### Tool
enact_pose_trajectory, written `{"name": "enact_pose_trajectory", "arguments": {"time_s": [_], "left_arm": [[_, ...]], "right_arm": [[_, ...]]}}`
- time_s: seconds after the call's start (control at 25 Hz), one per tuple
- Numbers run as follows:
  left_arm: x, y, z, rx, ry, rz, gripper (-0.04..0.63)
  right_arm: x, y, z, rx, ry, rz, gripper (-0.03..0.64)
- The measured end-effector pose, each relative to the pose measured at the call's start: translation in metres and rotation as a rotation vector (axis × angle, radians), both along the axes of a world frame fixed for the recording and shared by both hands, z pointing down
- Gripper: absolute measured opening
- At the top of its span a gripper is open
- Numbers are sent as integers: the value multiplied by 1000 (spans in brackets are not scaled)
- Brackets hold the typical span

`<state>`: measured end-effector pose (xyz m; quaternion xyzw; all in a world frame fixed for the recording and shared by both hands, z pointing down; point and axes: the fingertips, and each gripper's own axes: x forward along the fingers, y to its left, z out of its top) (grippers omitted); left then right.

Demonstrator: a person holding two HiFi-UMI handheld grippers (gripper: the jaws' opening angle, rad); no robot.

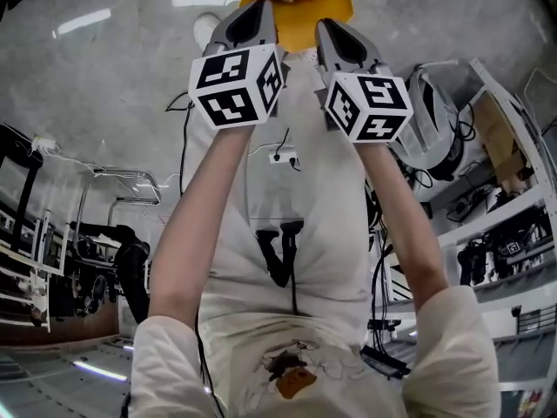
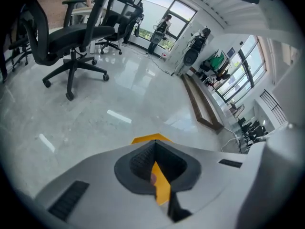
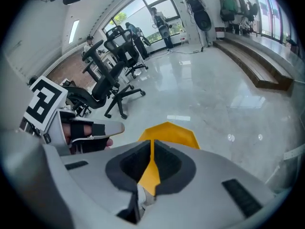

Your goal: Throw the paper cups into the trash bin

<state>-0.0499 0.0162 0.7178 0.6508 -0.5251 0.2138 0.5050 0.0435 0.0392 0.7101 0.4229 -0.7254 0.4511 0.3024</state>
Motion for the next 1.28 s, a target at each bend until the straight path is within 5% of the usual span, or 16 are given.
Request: {"name": "enact_pose_trajectory", "arguments": {"time_s": [0.52, 1.28], "left_arm": [[4, -50, -208, 222, 64, 11, 5], [-35, -10, -491, 386, 80, -32, 5]], "right_arm": [[-18, -61, -202, 226, -95, -44, 17], [-24, -21, -467, 343, -99, -185, 9]]}}
